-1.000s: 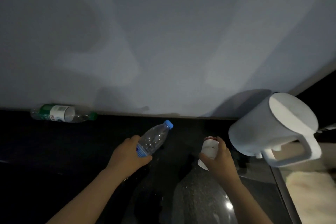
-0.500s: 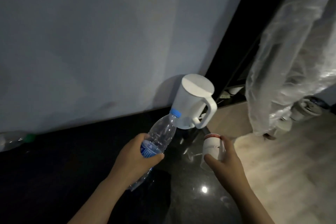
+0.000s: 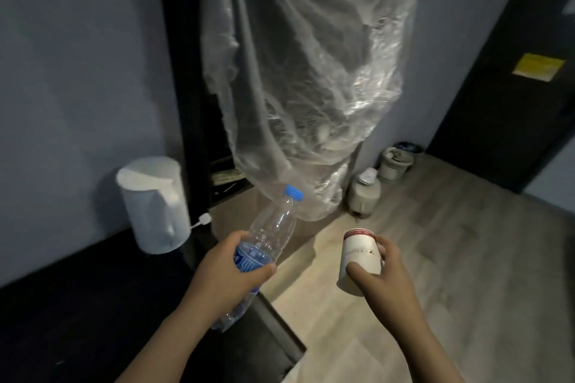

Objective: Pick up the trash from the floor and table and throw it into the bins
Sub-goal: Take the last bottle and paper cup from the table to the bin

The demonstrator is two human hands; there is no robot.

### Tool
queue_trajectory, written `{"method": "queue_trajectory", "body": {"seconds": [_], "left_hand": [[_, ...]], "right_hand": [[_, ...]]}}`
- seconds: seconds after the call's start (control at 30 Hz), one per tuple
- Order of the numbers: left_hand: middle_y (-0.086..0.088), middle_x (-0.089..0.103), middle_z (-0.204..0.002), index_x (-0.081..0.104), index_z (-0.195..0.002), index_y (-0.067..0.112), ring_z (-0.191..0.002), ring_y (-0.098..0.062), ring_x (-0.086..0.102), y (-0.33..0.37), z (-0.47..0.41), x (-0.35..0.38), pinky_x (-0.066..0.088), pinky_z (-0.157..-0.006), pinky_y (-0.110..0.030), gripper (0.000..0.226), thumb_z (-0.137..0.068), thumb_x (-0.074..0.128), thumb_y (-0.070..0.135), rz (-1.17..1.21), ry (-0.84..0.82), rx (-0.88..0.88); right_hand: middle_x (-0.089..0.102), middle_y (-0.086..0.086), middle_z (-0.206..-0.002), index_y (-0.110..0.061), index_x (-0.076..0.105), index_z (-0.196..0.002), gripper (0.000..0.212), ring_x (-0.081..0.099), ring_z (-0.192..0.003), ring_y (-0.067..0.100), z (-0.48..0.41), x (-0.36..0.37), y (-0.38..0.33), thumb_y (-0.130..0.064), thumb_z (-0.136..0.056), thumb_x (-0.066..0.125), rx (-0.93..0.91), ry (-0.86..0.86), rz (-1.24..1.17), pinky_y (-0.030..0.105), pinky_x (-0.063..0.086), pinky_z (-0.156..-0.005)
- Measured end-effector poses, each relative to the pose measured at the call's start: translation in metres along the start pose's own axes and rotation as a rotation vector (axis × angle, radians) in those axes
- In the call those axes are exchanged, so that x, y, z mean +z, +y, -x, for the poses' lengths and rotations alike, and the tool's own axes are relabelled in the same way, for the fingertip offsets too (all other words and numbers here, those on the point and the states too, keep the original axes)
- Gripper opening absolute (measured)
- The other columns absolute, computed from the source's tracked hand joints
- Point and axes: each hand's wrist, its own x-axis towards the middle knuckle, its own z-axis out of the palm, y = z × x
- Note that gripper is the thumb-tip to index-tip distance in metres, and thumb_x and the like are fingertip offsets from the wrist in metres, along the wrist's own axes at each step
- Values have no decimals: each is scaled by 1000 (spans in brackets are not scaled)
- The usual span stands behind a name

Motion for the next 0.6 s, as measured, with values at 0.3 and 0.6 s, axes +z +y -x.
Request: {"method": "queue_trajectory", "body": {"seconds": [0.3,0.6], "left_hand": [[10,59,-106,50,-122,27,-88,-2,61,90,-54,169,53,-75,-23,66,-66,84,39,-57,-252,133],[8,65,-100,54,-114,36,-85,-5,64,134,-164,295,55,-76,-28,73,-50,79,61,-105,-367,191]], "right_hand": [[58,-17,-102,-45,49,-108,48,59,-75,-10,-39,-159,53,-29,-67,67,71,295,-56,15,43,-55],[52,2,-114,-33,50,-114,45,57,-68,-18,-152,-243,103,-5,-82,65,133,395,-12,3,40,-46]]}}
